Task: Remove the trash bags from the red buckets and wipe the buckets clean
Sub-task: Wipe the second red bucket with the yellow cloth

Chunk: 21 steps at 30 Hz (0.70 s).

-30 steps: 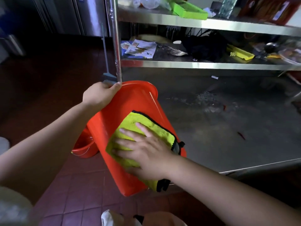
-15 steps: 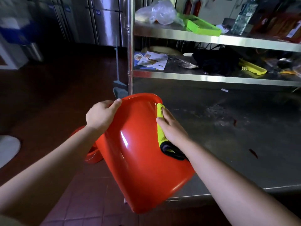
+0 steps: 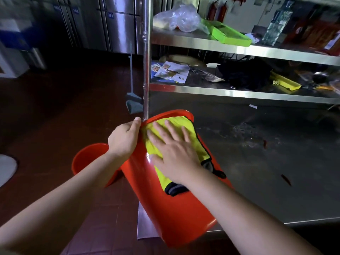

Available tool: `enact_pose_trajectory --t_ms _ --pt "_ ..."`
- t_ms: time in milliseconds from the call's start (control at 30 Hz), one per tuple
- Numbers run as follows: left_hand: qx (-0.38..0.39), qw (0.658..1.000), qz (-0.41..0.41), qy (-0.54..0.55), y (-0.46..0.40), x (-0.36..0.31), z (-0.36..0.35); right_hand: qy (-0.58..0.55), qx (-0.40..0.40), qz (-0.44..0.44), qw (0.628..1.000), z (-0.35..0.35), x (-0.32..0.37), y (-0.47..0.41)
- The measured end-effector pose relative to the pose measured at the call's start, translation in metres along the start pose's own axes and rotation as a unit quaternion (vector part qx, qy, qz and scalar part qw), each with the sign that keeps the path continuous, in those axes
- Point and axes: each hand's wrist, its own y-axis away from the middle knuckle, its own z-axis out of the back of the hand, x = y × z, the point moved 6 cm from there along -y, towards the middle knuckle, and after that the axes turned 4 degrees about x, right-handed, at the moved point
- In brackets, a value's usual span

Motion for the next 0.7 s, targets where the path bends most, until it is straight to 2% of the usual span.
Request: enact_pose_trajectory --t_ms 133,233,300,400,467,500,533,633,700 --pt "-0.012 0.998 0.023 0.054 0.01 0.015 0.003 -0.135 0.039 -0.08 0.987 -0.005 -0.047 -0.012" --pt "-0.024 0.994 0.027 0.102 0.016 0.027 0.007 -0.256 0.048 -0.117 0.958 -0.015 -0.073 -0.016" --pt "-0.033 0.992 0.019 0.122 0.022 0.035 0.01 -0.334 0.054 -0.154 0.928 -0.024 -0.089 -0.019" --pt "-0.044 0.989 0.007 0.142 0.03 0.044 0.015 -0.448 0.09 -0.244 0.855 -0.034 -0.107 -0.025" --pt "-0.049 0.985 0.009 0.165 0.034 0.049 0.015 -0.481 0.111 -0.281 0.823 -0.035 -0.107 -0.028" --pt "-0.049 0.982 0.015 0.182 0.036 0.053 0.014 -0.47 0.108 -0.284 0.829 -0.033 -0.105 -0.029" --pt "-0.049 0.977 0.021 0.205 0.039 0.056 0.011 -0.431 0.1 -0.273 0.854 -0.028 -0.102 -0.031" --pt "-0.032 0.96 0.028 0.278 0.049 0.062 -0.006 -0.212 0.084 -0.182 0.957 -0.009 -0.075 -0.035" --pt "-0.001 0.952 0.027 0.305 0.051 0.061 -0.017 -0.094 0.072 -0.127 0.985 -0.002 -0.049 -0.027"
